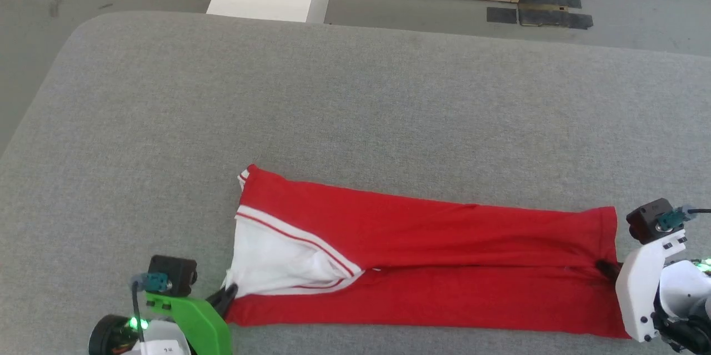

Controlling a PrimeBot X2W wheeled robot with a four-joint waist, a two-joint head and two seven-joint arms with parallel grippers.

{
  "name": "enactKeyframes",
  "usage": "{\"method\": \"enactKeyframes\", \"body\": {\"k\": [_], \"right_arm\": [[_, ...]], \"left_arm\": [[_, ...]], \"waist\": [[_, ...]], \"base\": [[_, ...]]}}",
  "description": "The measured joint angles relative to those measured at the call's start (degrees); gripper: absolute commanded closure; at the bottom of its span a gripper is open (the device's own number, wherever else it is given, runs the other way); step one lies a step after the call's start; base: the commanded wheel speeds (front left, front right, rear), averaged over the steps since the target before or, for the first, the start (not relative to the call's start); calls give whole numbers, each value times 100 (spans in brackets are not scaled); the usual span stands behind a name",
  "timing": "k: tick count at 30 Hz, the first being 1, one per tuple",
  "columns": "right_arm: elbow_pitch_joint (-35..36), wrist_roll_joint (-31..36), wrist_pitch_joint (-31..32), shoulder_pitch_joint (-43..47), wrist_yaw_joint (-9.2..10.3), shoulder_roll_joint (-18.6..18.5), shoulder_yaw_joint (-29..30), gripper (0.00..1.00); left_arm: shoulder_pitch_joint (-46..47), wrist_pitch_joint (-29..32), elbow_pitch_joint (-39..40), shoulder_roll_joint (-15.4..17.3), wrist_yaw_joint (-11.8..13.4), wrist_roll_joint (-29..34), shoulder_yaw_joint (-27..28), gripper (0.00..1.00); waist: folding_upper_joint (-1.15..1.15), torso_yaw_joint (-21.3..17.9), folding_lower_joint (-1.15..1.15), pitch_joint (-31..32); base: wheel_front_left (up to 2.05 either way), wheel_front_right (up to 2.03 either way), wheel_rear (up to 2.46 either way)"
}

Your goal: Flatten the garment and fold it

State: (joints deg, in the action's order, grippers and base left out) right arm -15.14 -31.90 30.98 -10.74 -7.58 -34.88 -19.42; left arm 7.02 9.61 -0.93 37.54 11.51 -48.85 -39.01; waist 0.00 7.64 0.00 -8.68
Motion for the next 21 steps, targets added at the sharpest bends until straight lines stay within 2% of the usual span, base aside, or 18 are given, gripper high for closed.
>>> {"method": "enactKeyframes", "body": {"k": [7, 8, 9, 10, 16, 21], "right_arm": [[98, 119, 86, 20, 1, -70, -104, 100], [98, 119, 85, 20, 1, -68, -108, 100], [97, 119, 77, 20, 1, -62, -111, 71], [81, 115, 70, 20, 1, -38, -103, 0], [201, -129, 99, 77, 1, 122, 36, 0], [598, -219, 227, 153, 1, 321, 608, 0]], "left_arm": [[80, 11, -534, -187, -240, 21, -183, 100], [102, -14, -586, -208, -261, 33, -199, 54], [127, -67, -644, -233, -290, 66, -218, 0], [144, -126, -704, -267, -300, 79, -223, 0], [150, -625, -893, -455, -447, 108, -198, 0], [146, -1361, -766, -624, -487, 57, 110, 0]], "waist": [[0, 26, 0, -49], [0, 28, 0, -44], [0, 29, 0, -31], [0, 27, 0, -10], [0, 5, 0, 227], [0, -12, 0, 496]], "base": [[0, 0, 0], [0, 0, 0], [0, 0, 0], [0, 0, 0], [0, 0, 0], [0, 0, 0]]}}
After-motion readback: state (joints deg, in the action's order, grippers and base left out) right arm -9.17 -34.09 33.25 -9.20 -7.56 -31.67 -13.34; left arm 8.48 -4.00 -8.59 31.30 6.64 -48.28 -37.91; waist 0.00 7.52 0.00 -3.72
